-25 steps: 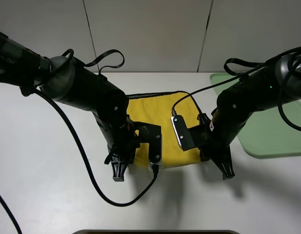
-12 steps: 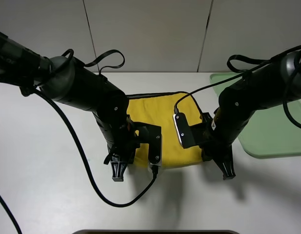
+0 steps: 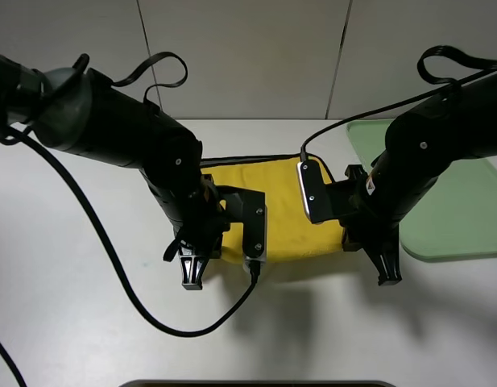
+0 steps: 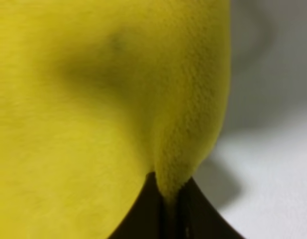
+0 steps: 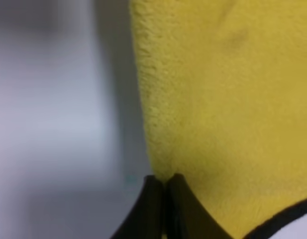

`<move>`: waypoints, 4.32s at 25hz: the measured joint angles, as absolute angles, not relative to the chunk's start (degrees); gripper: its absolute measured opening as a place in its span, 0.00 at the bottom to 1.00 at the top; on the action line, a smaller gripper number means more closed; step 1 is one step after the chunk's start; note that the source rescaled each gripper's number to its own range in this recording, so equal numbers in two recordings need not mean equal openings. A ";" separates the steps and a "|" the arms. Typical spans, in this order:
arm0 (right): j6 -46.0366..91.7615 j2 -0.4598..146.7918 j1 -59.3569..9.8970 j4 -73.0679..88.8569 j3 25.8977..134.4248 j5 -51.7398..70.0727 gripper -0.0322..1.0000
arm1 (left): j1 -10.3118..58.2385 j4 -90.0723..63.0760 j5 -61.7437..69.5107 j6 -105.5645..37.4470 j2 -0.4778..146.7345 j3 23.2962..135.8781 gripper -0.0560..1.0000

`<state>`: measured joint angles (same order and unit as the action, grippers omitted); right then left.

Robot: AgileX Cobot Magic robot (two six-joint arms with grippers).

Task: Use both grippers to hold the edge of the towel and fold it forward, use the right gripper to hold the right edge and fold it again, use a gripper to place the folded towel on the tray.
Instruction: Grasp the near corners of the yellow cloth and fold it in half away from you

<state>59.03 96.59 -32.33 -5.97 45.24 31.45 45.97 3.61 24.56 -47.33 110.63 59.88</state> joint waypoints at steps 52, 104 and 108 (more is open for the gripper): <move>41.70 74.16 -41.33 -1.66 45.22 48.70 0.03 | 47.45 3.60 40.64 -46.65 91.24 59.86 0.05; 32.40 93.13 -34.37 -12.05 56.25 37.46 0.03 | 38.01 10.76 14.51 -46.65 104.54 59.86 0.05; 32.40 93.13 -34.37 -12.05 56.25 37.21 0.03 | 38.01 10.76 14.32 -46.65 104.54 59.86 0.05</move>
<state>32.40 93.13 -34.37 -12.05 56.25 37.21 38.01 10.76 14.32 -46.65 104.54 59.86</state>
